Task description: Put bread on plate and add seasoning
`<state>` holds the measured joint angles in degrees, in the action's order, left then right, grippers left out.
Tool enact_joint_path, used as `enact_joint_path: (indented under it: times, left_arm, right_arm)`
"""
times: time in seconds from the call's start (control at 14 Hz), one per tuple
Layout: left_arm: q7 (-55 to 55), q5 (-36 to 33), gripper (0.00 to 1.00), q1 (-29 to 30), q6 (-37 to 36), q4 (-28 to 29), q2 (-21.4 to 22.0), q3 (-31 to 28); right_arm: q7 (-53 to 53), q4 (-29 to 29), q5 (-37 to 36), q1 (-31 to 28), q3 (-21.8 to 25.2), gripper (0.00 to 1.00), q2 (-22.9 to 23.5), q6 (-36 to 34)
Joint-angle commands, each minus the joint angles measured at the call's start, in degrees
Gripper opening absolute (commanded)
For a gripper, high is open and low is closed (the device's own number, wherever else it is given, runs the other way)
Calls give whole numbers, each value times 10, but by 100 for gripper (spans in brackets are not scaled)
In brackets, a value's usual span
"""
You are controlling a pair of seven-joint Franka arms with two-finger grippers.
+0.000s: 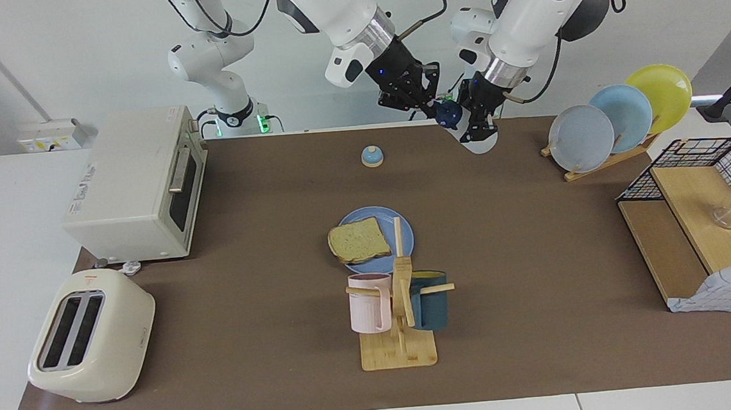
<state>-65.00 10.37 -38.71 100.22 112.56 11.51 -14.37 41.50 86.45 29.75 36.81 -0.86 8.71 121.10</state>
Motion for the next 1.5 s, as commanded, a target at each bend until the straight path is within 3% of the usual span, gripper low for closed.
enact_joint_path:
  times: [0.0,0.21,0.28,1.0,1.42]
  left_arm:
    - [7,7,0,-1,0,11,15,-3]
    - [7,7,0,-1,0,11,15,-3]
    - [7,7,0,-1,1,11,15,-3]
    - [15,7,0,-1,2,11,15,-3]
    - [15,7,0,-1,2,11,14,-3]
  right_arm:
    - [18,9,7,5,-5,55,-4,26]
    - [18,12,1,10,-5,84,-5,23]
    - [18,12,0,15,-5,84,-6,22]
    - [17,18,-19,26,-7,38,-11,6]
    - [14,17,-19,23,-7,35,-9,11]
